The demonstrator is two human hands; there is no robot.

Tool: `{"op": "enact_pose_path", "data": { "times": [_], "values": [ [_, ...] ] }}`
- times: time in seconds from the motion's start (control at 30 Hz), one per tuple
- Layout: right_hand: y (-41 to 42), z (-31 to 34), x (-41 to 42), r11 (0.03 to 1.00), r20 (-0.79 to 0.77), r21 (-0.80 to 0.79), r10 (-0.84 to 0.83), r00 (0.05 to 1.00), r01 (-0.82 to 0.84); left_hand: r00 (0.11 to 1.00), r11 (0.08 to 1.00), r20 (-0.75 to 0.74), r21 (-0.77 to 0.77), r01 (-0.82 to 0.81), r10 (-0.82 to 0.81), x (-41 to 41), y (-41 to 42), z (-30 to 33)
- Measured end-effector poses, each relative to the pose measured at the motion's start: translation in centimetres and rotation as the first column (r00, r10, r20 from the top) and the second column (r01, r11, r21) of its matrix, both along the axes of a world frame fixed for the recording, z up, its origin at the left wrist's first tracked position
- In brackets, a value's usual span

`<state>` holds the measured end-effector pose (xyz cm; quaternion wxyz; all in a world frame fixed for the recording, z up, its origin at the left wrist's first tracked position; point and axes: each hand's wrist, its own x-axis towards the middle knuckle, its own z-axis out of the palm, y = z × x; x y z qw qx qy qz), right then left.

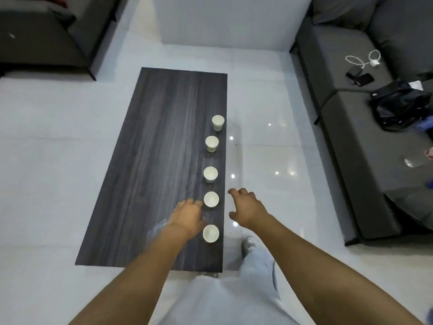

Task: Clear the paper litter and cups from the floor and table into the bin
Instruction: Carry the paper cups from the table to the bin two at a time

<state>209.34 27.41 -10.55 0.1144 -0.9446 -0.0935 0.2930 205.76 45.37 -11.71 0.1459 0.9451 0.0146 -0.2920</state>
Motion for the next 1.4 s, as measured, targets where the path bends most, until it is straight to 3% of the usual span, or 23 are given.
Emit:
{"op": "enact_pose_path", "data": {
  "times": [0.27, 0.57, 0.83, 1.13, 1.23, 1.4],
  "values": [
    [2.6, -3.7, 7.8, 0.925, -0.106, -0.027, 0.375, 0.921, -0.38, 0.921, 0.927, -0.126, -0.021, -0.375, 0.37, 1.4, -0.7, -3.4],
    [3.7, -10.0, 13.0, 0.77, -0.199, -0.024, 0.621, 0.758, -0.637, 0.722, 0.752, -0.263, 0.02, -0.659, 0.64, 0.7, -4.2, -9.2],
    [4.7, -19.4, 13.9, 0.694, -0.192, -0.036, 0.702, 0.686, -0.72, 0.594, 0.616, -0.238, 0.025, -0.787, 0.769, -0.5, -7.2, -17.8],
    [5.5, -29.2, 11.5, 0.612, -0.186, -0.083, 0.766, 0.615, -0.787, 0.672, 0.692, -0.214, 0.027, -0.721, 0.709, -1.9, -10.2, -28.0],
    [5.2, -30.0, 10.8, 0.6, -0.166, -0.092, 0.777, 0.607, -0.795, 0.666, 0.678, -0.156, 0.032, -0.734, 0.729, -2.6, -10.1, -28.5],
    [6.4, -27.2, 8.8, 0.559, -0.192, -0.107, 0.799, 0.569, -0.822, 0.573, 0.577, -0.102, 0.013, -0.817, 0.813, -4.6, -8.0, -25.9]
  ]
}}
